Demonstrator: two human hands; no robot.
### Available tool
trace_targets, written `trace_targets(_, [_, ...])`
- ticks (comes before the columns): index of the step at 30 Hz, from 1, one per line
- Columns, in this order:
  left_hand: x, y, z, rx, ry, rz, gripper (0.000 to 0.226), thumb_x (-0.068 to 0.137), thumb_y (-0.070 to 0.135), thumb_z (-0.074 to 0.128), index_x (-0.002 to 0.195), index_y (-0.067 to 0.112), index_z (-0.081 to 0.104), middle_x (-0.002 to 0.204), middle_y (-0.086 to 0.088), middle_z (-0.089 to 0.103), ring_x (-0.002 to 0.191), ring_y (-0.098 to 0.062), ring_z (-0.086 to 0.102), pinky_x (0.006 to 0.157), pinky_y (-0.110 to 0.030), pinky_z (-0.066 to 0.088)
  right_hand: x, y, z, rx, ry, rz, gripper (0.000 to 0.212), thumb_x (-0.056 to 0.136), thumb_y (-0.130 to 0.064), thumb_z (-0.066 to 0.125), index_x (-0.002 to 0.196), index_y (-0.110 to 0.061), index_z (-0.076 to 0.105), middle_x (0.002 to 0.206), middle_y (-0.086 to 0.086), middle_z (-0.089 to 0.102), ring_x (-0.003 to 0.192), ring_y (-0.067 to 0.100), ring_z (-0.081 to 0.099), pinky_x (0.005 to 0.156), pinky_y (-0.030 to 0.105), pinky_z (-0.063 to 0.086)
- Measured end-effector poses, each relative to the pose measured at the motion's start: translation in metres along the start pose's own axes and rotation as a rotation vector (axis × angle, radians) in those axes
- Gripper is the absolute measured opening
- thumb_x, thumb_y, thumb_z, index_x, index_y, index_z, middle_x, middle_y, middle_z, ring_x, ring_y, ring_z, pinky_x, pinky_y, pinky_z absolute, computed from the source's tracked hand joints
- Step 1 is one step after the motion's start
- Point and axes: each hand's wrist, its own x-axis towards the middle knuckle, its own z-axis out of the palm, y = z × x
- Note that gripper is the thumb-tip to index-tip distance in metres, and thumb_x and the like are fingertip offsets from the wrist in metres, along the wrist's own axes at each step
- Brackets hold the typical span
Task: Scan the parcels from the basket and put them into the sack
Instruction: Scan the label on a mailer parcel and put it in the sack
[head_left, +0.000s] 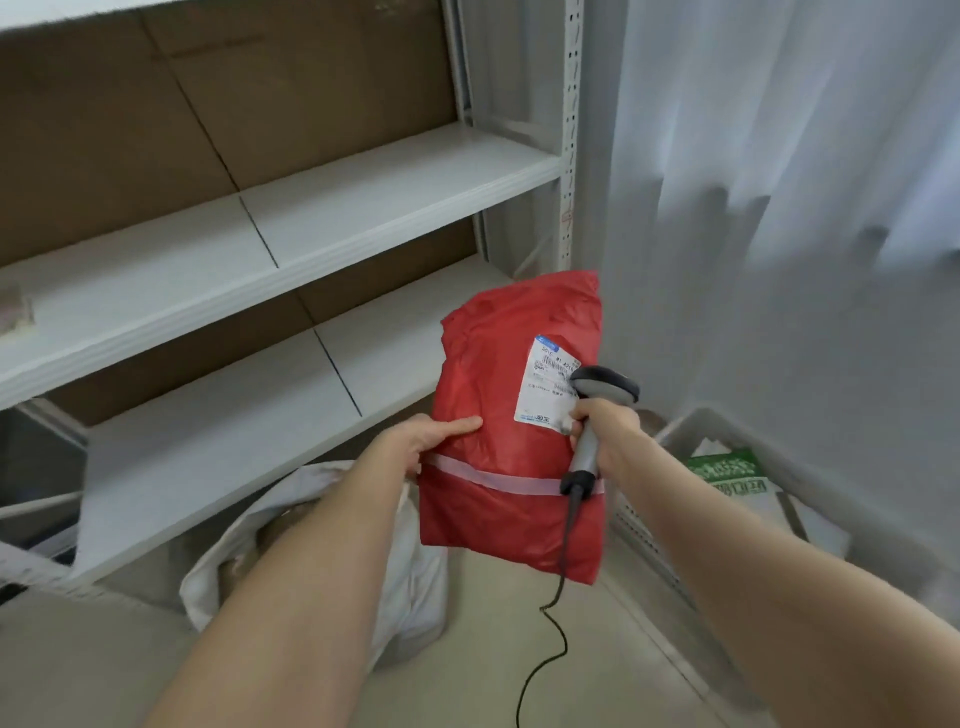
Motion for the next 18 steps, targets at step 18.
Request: trace_targets(18, [0.087,-0.16,-0.289,0.207,0.778,0.129,0.028,0.093,0.018,0.055,0.12,0.01,0.062,0.117,-0.013,0.065,0.108,-0.035,0.06,0.091,-0.039,0.046,-0.011,0.208,0.273,0.12,-0.167,0.26,0.009,0.088,0.004,0.059,0.084,-0.003,0.054,0.066,0.012,0.052,0.055,0.021,0.051,0.056,0.032,0.045])
